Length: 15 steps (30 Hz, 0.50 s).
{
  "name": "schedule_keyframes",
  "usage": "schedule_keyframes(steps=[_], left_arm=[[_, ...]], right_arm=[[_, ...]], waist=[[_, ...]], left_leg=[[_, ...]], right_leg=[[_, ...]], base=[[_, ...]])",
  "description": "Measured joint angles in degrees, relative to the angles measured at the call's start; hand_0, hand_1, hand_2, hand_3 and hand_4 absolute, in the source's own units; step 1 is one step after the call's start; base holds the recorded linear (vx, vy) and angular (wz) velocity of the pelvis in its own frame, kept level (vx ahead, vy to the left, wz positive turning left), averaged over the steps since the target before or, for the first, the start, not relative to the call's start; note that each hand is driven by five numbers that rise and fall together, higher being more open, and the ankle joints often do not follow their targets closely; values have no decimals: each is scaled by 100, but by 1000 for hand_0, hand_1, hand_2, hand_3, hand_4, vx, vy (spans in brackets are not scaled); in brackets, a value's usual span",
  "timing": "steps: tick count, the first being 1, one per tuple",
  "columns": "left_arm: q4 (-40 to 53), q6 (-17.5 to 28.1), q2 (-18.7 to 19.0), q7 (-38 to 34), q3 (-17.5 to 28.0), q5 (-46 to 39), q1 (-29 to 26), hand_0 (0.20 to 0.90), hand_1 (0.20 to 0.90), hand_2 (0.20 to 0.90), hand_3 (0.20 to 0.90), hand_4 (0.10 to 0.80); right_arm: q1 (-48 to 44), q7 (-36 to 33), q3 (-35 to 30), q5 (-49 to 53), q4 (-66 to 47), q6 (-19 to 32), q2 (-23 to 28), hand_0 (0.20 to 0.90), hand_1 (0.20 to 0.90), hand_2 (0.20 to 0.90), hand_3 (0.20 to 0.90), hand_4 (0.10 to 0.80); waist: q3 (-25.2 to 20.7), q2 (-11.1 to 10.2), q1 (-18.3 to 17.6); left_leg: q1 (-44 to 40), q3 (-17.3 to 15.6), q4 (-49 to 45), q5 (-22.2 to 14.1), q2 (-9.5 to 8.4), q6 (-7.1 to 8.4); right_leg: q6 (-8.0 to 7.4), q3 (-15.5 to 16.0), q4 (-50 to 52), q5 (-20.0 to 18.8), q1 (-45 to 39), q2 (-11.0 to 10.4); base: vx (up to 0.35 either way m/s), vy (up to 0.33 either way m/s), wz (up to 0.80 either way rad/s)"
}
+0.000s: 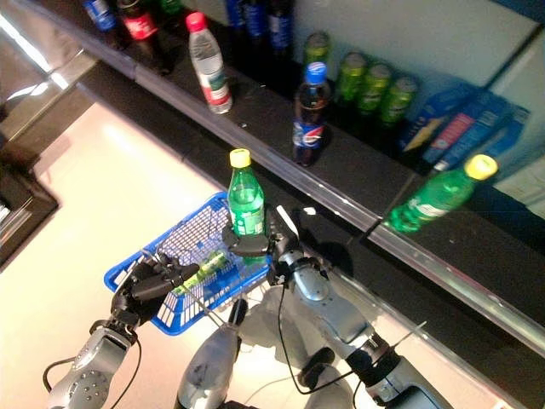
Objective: Pick up the drink and place into the basket.
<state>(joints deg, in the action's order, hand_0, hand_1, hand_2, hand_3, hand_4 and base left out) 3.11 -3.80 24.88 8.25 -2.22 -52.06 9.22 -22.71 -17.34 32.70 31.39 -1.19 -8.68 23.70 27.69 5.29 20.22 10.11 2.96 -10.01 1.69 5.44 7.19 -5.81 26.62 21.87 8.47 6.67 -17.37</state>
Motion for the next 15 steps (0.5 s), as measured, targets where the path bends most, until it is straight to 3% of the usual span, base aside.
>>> schedule_keyframes(steps=[3,8,15], left_arm=[[268,-74,332,406,-193,-3,-62,300,300,300,200,100],[328,-84,519,518,-271,39,-88,300,300,300,200,100],[328,-81,657,736,-271,134,-148,300,300,300,200,100]], right_arm=[[-28,-126,50,0,108,0,-222,300,300,300,200,100],[-98,-176,352,-225,416,5,-495,300,300,300,200,100],[-285,-315,426,-436,1170,19,-713,300,300,300,200,100]], waist=[[126,-15,72],[149,-26,210],[253,-50,430]], left_leg=[[68,145,0,23,-112,-34],[111,231,4,29,-202,-60],[270,285,-58,41,-237,-78]], right_leg=[[-74,127,-7,32,-80,-82],[-158,199,-18,56,-138,-141],[-143,350,6,87,-110,-185]], base=[[53,-15,33],[51,-20,16],[24,-29,12]])
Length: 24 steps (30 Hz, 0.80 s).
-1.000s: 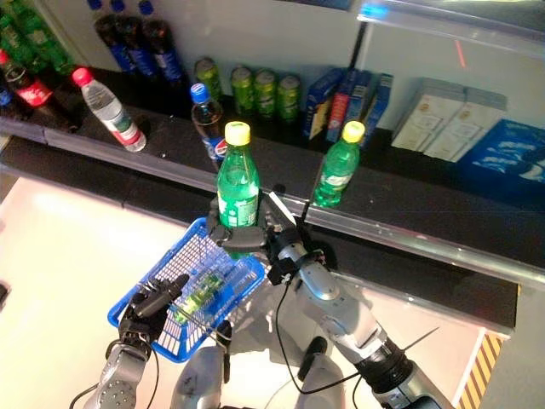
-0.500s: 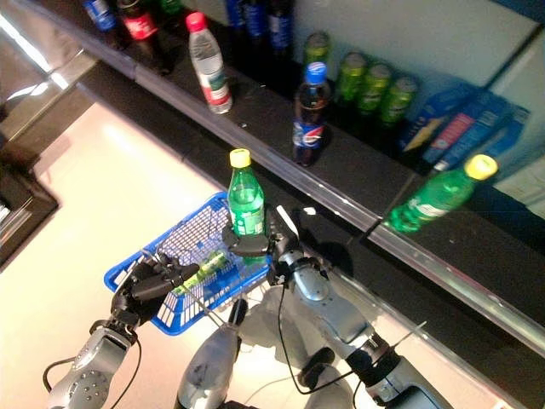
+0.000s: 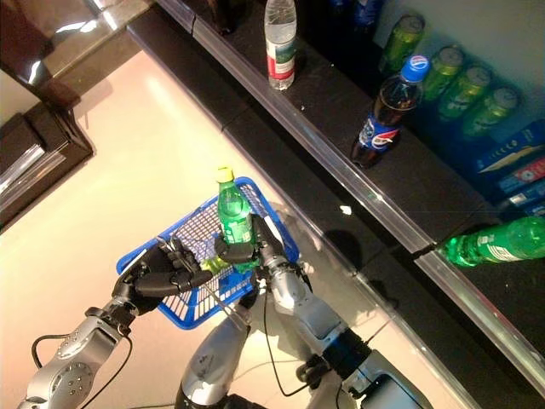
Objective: Pick up the drink and place into the basket.
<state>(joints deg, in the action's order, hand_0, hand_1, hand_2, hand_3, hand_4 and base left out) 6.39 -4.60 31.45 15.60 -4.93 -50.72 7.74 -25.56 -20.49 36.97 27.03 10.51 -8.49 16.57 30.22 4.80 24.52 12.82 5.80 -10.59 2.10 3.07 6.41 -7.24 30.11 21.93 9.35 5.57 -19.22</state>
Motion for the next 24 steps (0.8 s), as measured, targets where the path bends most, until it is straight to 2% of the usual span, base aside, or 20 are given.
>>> schedule_keyframes(steps=[5,8,14,24], left_arm=[[0,0,47,320,-46,0,-164,300,300,300,200,100],[0,0,96,348,-115,1,-175,300,300,300,200,100],[0,3,123,364,-124,-1,-293,300,300,300,200,100],[3,48,318,459,-372,-38,-651,300,300,300,200,100]], right_arm=[[-141,-3,30,304,717,41,-253,300,300,300,200,100],[-135,-1,117,1156,1055,104,-484,300,300,300,200,100],[-47,151,344,2680,1410,583,-844,300,300,300,200,100],[-51,687,335,4765,1828,1112,-1001,300,300,300,200,100]], waist=[[26,-39,89],[29,-44,86],[32,-47,133],[40,-68,190]], left_leg=[[96,108,-54,0,-47,-2],[107,121,-52,4,-84,-14],[284,242,-74,11,-103,-18],[421,262,-130,18,-148,-40]], right_leg=[[-14,110,27,28,-3,-68],[-22,121,32,31,-2,-69],[-30,254,17,37,70,-91],[-73,250,38,10,158,-111]], base=[[29,-18,11],[2,-11,5],[-7,-31,10],[9,-12,2]])
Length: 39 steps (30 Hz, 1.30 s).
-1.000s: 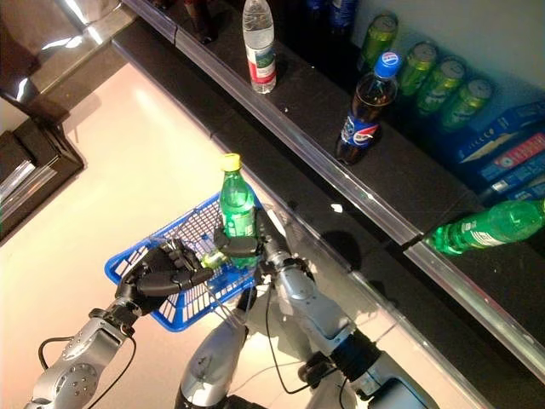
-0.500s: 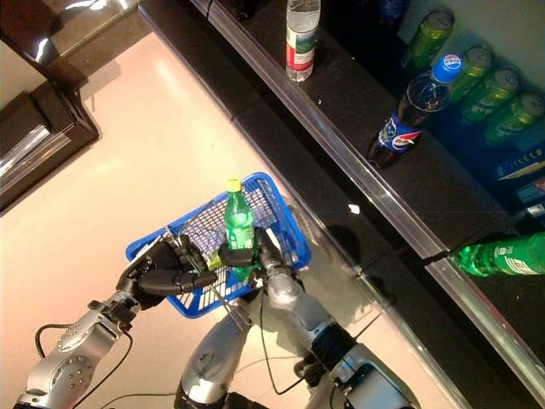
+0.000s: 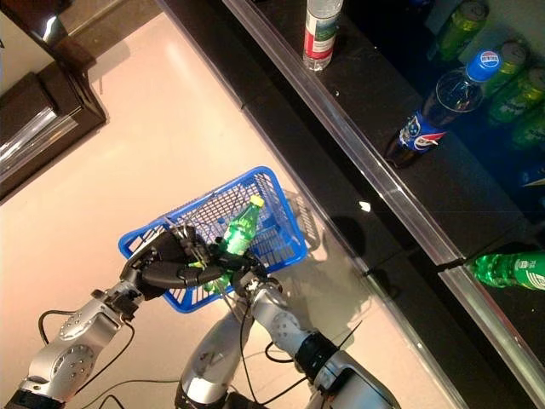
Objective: Pick up the drink and place into the basket.
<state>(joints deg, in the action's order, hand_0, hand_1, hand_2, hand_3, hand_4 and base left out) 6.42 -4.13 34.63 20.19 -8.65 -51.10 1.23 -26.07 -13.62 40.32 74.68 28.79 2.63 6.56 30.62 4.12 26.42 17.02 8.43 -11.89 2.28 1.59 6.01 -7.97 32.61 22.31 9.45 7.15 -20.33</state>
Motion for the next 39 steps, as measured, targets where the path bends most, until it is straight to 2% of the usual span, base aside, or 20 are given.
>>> schedule_keyframes(steps=[6,11,19,27,28,29,39], left_arm=[[9,3,41,55,-223,-2,-73,300,300,300,200,100],[10,3,144,62,-251,-2,-70,300,300,300,200,100],[11,-151,235,202,-351,-5,-195,300,300,300,200,100],[11,-207,240,201,-407,-112,-325,300,300,300,200,100],[11,-212,240,201,-409,-113,-339,300,300,300,200,100],[11,-215,240,201,-415,-113,-359,300,300,300,200,100],[31,-342,240,179,-428,-113,-509,300,300,300,200,100]], right_arm=[[1,85,8,1063,1,377,-117,300,300,300,200,100],[-155,127,-18,1202,5,549,-282,300,300,300,200,100],[-1096,141,-731,1334,1115,107,-351,300,300,300,200,100],[-1318,114,-913,1615,1485,-179,-342,300,300,300,200,100],[-1395,95,-923,1628,1614,-215,-341,512,512,512,447,347],[-1458,92,-970,1645,1737,-243,-342,900,900,900,900,800],[-1654,106,-1123,1411,2186,-763,-153,900,900,900,900,800]], waist=[[1,0,2],[1,1,25],[2,2,141],[2,2,174],[2,3,172],[2,3,172],[3,4,174]], left_leg=[[2,-1,-19,5,-38,-14],[17,7,-21,6,-48,-15],[17,57,-20,12,-137,-27],[32,86,-63,14,-195,-44],[50,88,-96,6,-196,-52],[71,92,-126,-1,-199,-57],[350,125,-430,-53,-264,-82]], right_leg=[[19,-11,90,47,14,-77],[15,-1,94,50,18,-84],[-26,35,161,82,15,-172],[-36,72,264,116,11,-256],[-37,79,276,125,12,-259],[-34,88,294,136,18,-266],[-10,80,563,178,230,-385]], base=[[1,2,1],[32,5,1],[42,21,4],[35,22,4],[12,16,5],[3,17,8],[3,3,2]])
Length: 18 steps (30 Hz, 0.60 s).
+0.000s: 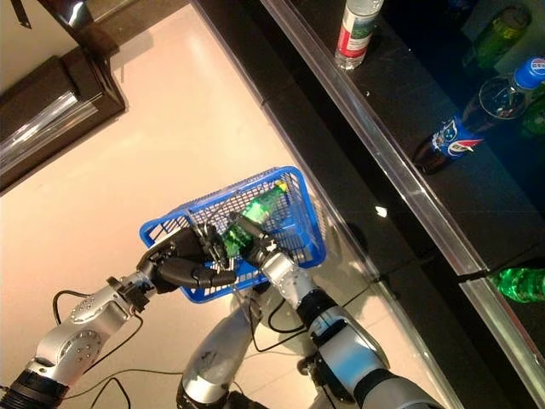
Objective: Pick up the drink and place into the basket.
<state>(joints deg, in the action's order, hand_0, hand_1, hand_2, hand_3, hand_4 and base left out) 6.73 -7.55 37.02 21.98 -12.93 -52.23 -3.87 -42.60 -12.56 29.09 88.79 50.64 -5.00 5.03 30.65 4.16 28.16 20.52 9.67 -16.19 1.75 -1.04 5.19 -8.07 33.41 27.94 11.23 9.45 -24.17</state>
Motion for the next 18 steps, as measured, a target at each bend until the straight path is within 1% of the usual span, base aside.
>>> schedule_keyframes(steps=[4,6,8,12,15,18], left_arm=[[1,0,0,0,-6,0,0,300,300,300,200,100],[0,-13,-3,-29,-12,-1,-2,300,300,300,200,100],[-44,-109,-8,-166,-16,-78,-1,300,300,300,200,100],[-61,-204,-11,-173,-22,-132,21,300,300,300,200,100],[-61,-228,-10,-172,-24,-231,56,300,300,300,200,100],[-39,-210,-10,-126,7,-350,160,300,300,300,200,100]], right_arm=[[-6,185,9,-421,43,-146,33,900,900,900,900,800],[-8,432,28,-618,37,-223,75,900,900,900,900,800],[-49,651,39,-750,15,-252,93,900,900,900,900,800],[-257,941,36,-806,-18,-238,185,900,900,900,900,800],[-268,1119,37,-1037,-288,-172,323,900,900,900,900,800],[20,1373,155,-1406,-916,-213,639,900,900,900,900,800]], waist=[[0,0,-2],[0,0,-8],[1,-2,-19],[1,-2,-12],[2,-4,-21],[7,-16,-36]], left_leg=[[74,-12,-46,-2,12,3],[100,-40,-72,-3,18,5],[103,-49,-82,-2,20,6],[106,-57,-91,-2,34,7],[108,-66,-92,-2,30,4],[109,-142,-96,-5,49,-5]], right_leg=[[20,-58,78,10,113,-3],[33,-80,112,14,158,-3],[47,-81,147,27,171,-12],[49,-74,202,57,179,-54],[48,-76,201,55,183,-71],[46,-78,195,55,185,-76]], base=[[-8,-2,-2],[-18,-5,-7],[-5,-4,-2],[-2,-2,2],[0,0,0],[0,0,0]])
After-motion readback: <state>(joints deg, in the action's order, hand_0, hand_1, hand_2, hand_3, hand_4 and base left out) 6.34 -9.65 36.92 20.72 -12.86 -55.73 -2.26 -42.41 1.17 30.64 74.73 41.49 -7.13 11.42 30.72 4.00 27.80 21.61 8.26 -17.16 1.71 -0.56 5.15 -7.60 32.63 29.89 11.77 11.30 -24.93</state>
